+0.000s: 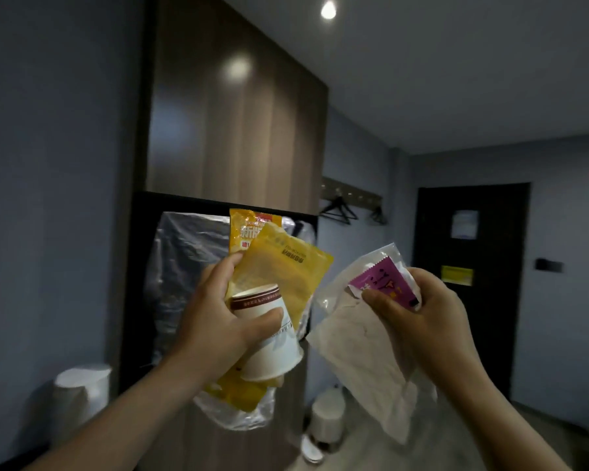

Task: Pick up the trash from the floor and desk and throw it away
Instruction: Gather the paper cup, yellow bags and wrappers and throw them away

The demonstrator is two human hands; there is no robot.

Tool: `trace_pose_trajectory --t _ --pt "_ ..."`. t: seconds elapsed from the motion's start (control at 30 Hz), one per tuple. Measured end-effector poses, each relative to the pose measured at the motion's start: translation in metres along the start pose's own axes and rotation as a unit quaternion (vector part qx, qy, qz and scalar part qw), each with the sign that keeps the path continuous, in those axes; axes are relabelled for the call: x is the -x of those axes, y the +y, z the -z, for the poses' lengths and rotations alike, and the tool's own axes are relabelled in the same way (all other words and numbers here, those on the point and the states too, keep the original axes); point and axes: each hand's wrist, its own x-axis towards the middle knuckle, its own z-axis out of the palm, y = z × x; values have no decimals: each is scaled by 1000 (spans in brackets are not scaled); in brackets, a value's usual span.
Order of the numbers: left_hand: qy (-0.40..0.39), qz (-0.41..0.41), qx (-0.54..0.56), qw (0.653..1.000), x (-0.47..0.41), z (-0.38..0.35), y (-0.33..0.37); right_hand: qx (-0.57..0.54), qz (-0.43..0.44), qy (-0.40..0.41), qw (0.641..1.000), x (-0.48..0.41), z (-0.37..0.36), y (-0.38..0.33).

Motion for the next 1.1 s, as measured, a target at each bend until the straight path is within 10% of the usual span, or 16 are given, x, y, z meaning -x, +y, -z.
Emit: trace_pose_trajectory --t 0.37,1.1 --pt "-130 -8 105 986 -37 -149 -23 136 -65 70 986 -8 76 79" --pt "-199 -28 207 958 -192 -350 -183 247 -104 106 958 -132 5 260"
